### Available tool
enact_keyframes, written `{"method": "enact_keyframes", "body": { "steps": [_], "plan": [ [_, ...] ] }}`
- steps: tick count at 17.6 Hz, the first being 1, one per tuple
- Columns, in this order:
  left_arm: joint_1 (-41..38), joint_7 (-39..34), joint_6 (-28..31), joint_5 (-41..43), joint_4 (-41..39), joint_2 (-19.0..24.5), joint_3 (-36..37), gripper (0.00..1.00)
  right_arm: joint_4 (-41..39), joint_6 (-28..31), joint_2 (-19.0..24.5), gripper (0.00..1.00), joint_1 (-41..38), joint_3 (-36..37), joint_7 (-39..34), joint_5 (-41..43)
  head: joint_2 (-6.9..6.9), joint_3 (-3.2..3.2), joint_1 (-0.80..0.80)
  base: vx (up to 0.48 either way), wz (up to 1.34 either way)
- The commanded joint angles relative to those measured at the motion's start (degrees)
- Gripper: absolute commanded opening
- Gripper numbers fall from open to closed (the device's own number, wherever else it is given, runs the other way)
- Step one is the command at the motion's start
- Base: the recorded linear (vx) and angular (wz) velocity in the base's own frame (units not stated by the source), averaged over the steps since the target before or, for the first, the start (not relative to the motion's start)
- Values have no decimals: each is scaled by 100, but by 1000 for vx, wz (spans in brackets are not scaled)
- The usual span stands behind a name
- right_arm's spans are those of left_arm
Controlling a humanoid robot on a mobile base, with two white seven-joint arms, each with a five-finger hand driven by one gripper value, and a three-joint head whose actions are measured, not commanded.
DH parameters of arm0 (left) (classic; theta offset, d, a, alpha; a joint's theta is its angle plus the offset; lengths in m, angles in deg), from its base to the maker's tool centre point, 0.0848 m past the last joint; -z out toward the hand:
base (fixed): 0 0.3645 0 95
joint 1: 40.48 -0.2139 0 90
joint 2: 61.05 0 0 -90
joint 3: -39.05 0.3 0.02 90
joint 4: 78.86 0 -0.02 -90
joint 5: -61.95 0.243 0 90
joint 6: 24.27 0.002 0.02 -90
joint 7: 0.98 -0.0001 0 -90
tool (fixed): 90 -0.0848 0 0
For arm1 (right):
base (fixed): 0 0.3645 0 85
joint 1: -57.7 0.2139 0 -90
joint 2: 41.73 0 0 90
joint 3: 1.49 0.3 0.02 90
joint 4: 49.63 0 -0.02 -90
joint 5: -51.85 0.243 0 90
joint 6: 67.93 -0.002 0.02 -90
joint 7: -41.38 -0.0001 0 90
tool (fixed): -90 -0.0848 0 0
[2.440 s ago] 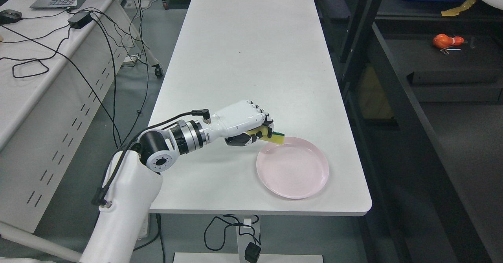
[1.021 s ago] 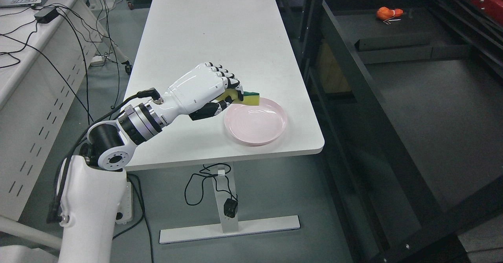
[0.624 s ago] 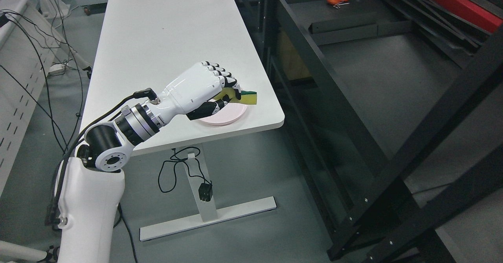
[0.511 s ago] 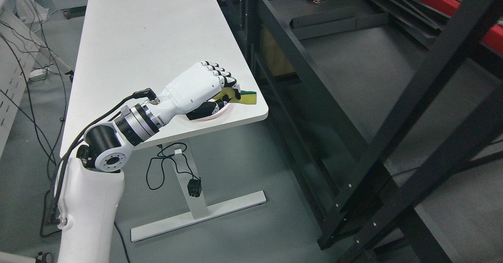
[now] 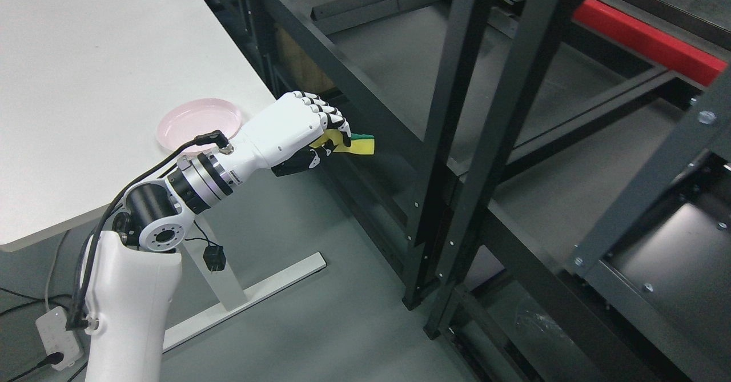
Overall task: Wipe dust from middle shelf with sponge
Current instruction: 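Hold the sponge in the left hand while turning toward the shelving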
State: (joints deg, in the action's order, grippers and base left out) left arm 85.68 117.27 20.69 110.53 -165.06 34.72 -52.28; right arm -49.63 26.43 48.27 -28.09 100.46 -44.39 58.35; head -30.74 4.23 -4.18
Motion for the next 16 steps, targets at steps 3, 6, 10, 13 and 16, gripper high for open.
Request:
{"method": "enact_keyframes", "body": {
  "steps": [3,6,10,13,16],
  "plan": [
    [-12,4,5,-6,-2,-6,-60,1,-100,4,-100,100,1,0,-2,0,0,0,0,-205,-449],
    [-12,4,5,-6,-2,-58,-60,1,-100,4,-100,100,1,0,-2,0,0,0,0,-198,-433],
    [6,13,5,-15,-2,-277,220,1,-100,4,-100,100,1,0,-2,0,0,0,0,-169,-457],
    [41,13,5,-32,7,-477,729,1,-100,4,-100,100,1,0,-2,0,0,0,0,-178,-518],
    [242,5,5,-102,51,-477,1475,1,-100,4,-100,100,1,0,-2,0,0,0,0,-130,-548]
  ]
}}
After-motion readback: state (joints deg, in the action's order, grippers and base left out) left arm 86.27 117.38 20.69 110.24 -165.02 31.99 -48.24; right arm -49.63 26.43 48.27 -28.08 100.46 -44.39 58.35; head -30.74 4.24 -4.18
